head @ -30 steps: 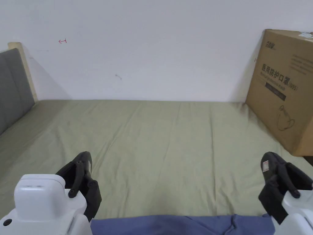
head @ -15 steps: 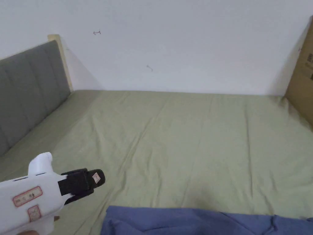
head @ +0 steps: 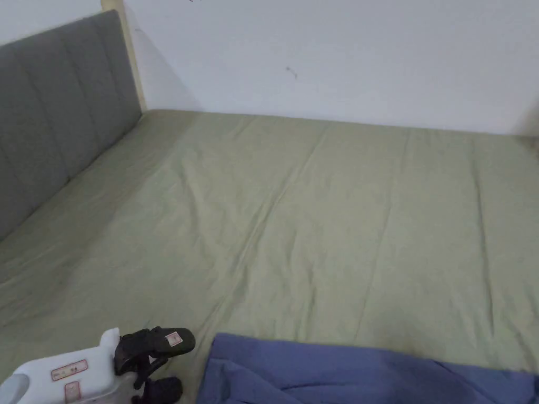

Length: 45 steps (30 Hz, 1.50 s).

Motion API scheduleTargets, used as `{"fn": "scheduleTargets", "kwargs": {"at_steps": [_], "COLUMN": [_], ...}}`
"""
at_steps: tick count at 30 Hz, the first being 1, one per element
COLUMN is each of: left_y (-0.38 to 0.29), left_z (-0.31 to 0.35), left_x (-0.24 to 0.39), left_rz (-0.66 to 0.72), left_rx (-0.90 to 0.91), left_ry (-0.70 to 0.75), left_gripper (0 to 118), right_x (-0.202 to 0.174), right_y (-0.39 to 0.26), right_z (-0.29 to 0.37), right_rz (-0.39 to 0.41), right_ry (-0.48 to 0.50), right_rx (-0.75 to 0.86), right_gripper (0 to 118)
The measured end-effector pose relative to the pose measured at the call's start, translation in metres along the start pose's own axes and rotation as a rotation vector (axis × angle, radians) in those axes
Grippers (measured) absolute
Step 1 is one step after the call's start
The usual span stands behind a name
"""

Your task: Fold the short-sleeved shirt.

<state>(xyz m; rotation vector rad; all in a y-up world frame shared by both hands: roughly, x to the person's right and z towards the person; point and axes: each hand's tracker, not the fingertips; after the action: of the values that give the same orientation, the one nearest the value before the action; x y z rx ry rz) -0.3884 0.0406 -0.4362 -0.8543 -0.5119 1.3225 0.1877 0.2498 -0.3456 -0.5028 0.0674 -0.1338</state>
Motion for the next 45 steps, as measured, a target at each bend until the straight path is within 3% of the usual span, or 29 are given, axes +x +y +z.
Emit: {"fn": "scheduleTargets", "kwargs": {"at_steps": [2,6,7,8,9,10,11,12,13,17,20,22,25,27,29,31,34,35,36,38,39,40,45], "left_y": [-0.003,0.018,0.019,0.005,0.005,0.004,-0.001,-0.003,-0.005,-0.009,-0.018,-0.025,-0.048,-0.054,-0.068,-0.088,-0.118,-0.124,-0.135,-0.143,-0.149,-0.156,-0.157], "left_z": [-0.015,-0.060,-0.071,-0.079,-0.086,-0.094,-0.103,-0.096,-0.093,-0.087,-0.058,-0.036,-0.025,-0.022,-0.030,-0.054,-0.115,-0.137,-0.163,-0.201,-0.214,-0.222,-0.199], "left_x": [0.008,-0.015,-0.013,-0.009,-0.010,-0.013,-0.021,-0.025,-0.014,0.019,0.053,0.085,0.122,0.126,0.136,0.154,0.170,0.172,0.172,0.170,0.169,0.171,0.181], "left_rz": [-0.032,-0.071,-0.097,-0.108,-0.121,-0.137,-0.188,-0.098,-0.145,-0.308,-0.359,-0.557,-0.951,-1.008,-0.883,-0.750,-0.679,-0.658,-0.625,-0.591,-0.584,-0.597,-0.727], "left_rx": [-0.016,-0.239,-0.273,-0.272,-0.255,-0.226,-0.231,-0.211,-0.163,-0.149,-0.104,-0.087,-0.063,-0.039,-0.078,-0.086,-0.147,-0.199,-0.252,-0.308,-0.310,-0.292,-0.186], "left_ry": [-0.124,-0.121,-0.098,-0.075,-0.011,0.124,0.376,0.161,0.140,0.342,0.354,0.532,1.053,1.209,1.056,0.778,0.577,0.537,0.484,0.413,0.438,0.465,0.535], "left_gripper": [118,117,107,67,8,2,2,2,2,3,3,3,3,3,3,4,4,16,39,116,115,108,108], "right_x": [-0.002,-0.004,-0.005,-0.006,-0.006,-0.008,-0.009,-0.010,-0.012,-0.014,-0.012,-0.008,0.000,0.006,0.012,0.020,0.035,0.041,0.046,0.054,0.057,0.061,0.079], "right_y": [-0.002,-0.007,-0.008,-0.008,-0.010,-0.010,-0.011,-0.011,-0.012,-0.011,-0.009,-0.008,-0.012,-0.018,-0.027,-0.034,-0.040,-0.040,-0.039,-0.035,-0.034,-0.033,-0.032], "right_z": [-0.007,-0.022,-0.025,-0.027,-0.030,-0.032,-0.033,-0.033,-0.033,-0.033,-0.027,-0.023,-0.015,-0.011,-0.009,-0.009,-0.007,-0.006,-0.004,0.002,0.006,0.010,0.027], "right_rz": [-0.016,-0.066,-0.074,-0.080,-0.087,-0.092,-0.095,-0.098,-0.099,-0.085,-0.072,-0.087,-0.104,-0.110,-0.110,-0.125,-0.233,-0.269,-0.296,-0.293,-0.292,-0.289,-0.321], "right_ry": [-0.007,-0.008,-0.008,-0.007,-0.004,-0.002,0.004,0.009,0.013,0.039,0.049,0.070,0.084,0.090,0.094,0.081,0.092,0.094,0.093,0.080,0.072,0.067,0.074], "right_rx": [-0.029,-0.078,-0.087,-0.094,-0.101,-0.106,-0.110,-0.114,-0.117,-0.123,-0.112,-0.101,-0.094,-0.088,-0.088,-0.110,-0.137,-0.147,-0.152,-0.147,-0.142,-0.132,-0.096], "right_gripper": [0,0,0,0,0,0,0,0,0,0,0,0,0,0,0,0,0,0,0,0,0,0,0]}}
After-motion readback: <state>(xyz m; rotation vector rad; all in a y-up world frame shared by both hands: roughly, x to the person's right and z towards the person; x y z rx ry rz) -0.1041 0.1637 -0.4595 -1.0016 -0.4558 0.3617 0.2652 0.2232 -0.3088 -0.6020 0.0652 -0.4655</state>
